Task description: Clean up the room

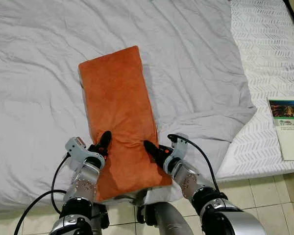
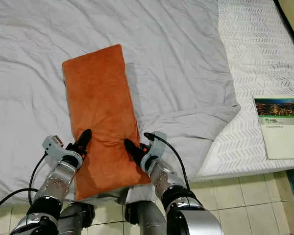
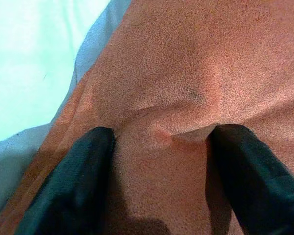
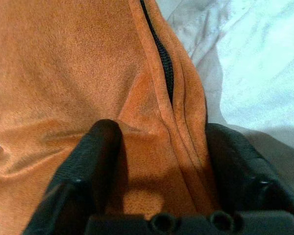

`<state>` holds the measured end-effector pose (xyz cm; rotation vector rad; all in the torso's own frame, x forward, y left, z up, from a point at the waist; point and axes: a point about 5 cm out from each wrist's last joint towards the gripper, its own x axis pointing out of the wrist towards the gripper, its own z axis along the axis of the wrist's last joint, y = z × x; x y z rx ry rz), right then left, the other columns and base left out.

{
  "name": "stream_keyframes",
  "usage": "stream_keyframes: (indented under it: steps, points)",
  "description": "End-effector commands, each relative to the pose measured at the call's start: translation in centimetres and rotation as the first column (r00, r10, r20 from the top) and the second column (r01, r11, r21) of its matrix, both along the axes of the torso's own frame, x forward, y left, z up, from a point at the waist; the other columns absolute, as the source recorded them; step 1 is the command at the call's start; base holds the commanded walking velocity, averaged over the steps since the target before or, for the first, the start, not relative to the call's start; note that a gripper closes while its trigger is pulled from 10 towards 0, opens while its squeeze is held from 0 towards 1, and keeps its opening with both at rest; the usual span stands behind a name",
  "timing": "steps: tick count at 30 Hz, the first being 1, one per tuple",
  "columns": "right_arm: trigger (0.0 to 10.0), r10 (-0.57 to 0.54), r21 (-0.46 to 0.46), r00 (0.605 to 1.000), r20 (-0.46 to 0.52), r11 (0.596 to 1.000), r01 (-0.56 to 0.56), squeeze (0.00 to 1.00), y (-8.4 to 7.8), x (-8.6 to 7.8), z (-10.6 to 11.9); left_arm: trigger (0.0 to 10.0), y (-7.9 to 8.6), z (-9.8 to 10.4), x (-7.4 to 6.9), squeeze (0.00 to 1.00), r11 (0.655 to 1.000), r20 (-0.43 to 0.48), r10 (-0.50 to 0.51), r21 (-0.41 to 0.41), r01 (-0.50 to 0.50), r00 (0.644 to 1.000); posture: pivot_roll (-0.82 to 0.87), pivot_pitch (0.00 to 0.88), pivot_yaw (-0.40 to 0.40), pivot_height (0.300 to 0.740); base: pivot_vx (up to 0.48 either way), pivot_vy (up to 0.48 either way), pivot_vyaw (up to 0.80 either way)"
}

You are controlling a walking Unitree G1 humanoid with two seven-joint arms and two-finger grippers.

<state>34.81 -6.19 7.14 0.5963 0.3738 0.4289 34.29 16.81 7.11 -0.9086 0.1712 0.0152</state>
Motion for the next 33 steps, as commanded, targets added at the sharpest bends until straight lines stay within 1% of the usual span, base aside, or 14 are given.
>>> stream_keyframes:
  steps: [1,5,10,13,15,22,24,27,28,29,30,31,32,33]
  points:
    - [0.0,0.035,0.006,0.977,-0.211,0.999,-0.035,0.00,1.3,-3.1,-4.1,0.0,-1.8,-5.0,-2.9,0.00,0.998,-0.226,-0.054,-0.034,0.048,0.973,-0.01,0.666,-0.251,0.740,0.000,0.000,0.00]
    - [0.0,0.025,0.017,0.975,-0.222,1.000,-0.022,0.00,1.6,-3.3,-4.3,0.0,-2.1,-5.9,-3.6,0.00,0.998,-0.270,-0.066,-0.009,0.066,0.961,0.00,0.670,-0.245,0.740,0.000,0.000,0.00]
    - [0.0,0.001,0.004,0.973,-0.231,1.000,0.000,0.00,1.4,-3.4,-4.5,0.0,-2.3,-6.3,-4.0,0.00,0.997,-0.278,-0.074,0.000,0.077,0.958,0.00,0.667,-0.239,0.740,0.000,0.000,0.00]
    - [0.0,-0.021,-0.005,0.972,-0.234,1.000,0.020,0.00,1.2,-3.6,-4.8,0.0,-2.7,-6.5,-4.7,0.00,0.990,-0.266,-0.091,0.078,0.116,0.960,0.01,0.663,-0.228,0.740,0.000,0.000,0.00]
    - [0.0,-0.039,-0.009,0.973,-0.228,0.999,0.038,0.00,1.0,-3.6,-4.8,0.0,-2.6,-6.3,-5.1,0.00,0.980,-0.246,-0.087,0.151,0.127,0.965,0.01,0.658,-0.226,0.740,0.000,0.000,0.00]
    - [0.0,-0.040,-0.028,0.978,-0.205,0.999,0.035,0.00,0.5,-3.8,-5.2,0.0,-1.0,-5.7,-5.4,0.00,0.973,-0.206,-0.038,0.217,0.083,0.978,0.02,0.629,-0.207,0.740,0.000,0.000,0.00]
    - [0.0,-0.040,-0.028,0.978,-0.205,0.999,0.035,0.00,0.5,-3.8,-5.2,0.0,-1.0,-5.7,-5.4,0.00,0.973,-0.206,-0.038,0.217,0.083,0.978,0.02,0.629,-0.207,0.740,0.000,0.000,0.00]
    - [0.0,-0.066,-0.062,0.978,-0.196,0.997,0.055,0.00,-0.2,-3.7,-5.3,0.0,-0.8,-5.3,-5.3,0.00,0.960,-0.185,-0.061,0.259,0.109,0.981,0.02,0.597,-0.193,0.740,0.000,0.000,0.00]
    - [0.0,-0.073,-0.070,0.980,-0.184,0.996,0.061,0.00,-0.4,-3.5,-5.1,0.0,-0.8,-5.0,-5.3,0.00,0.946,-0.177,-0.079,0.297,0.130,0.981,0.03,0.584,-0.189,0.740,0.000,0.000,0.00]
    - [0.0,-0.078,-0.077,0.983,-0.169,0.995,0.065,0.00,-0.5,-3.3,-4.8,0.0,-0.7,-4.7,-5.2,0.00,0.931,-0.167,-0.094,0.335,0.146,0.981,0.04,0.548,-0.184,0.740,0.000,0.000,0.00]
    - [0.0,-0.086,-0.081,0.987,-0.135,0.994,0.075,0.00,-0.8,-2.8,-4.2,0.0,-0.6,-4.0,-4.8,0.00,0.916,-0.140,-0.111,0.370,0.156,0.984,0.06,0.478,-0.172,0.740,0.000,0.000,0.00]
    - [0.0,-0.086,-0.081,0.987,-0.135,0.994,0.075,0.00,-0.8,-2.8,-4.2,0.0,-0.6,-4.0,-4.8,0.00,0.916,-0.140,-0.111,0.370,0.156,0.984,0.06,0.478,-0.172,0.740,0.000,0.000,0.00]
    - [0.0,-0.095,-0.086,0.992,-0.082,0.992,0.088,0.00,-1.1,-1.9,-3.2,0.0,-0.3,-2.6,-4.4,0.00,0.898,-0.092,-0.123,0.413,0.150,0.988,0.07,0.430,-0.166,0.740,0.000,0.000,0.00]
    - [0.0,-0.095,-0.086,0.992,-0.082,0.992,0.088,0.00,-1.1,-1.9,-3.2,0.0,-0.3,-2.6,-4.4,0.00,0.898,-0.092,-0.123,0.413,0.150,0.988,0.07,0.430,-0.166,0.740,0.000,0.000,0.00]
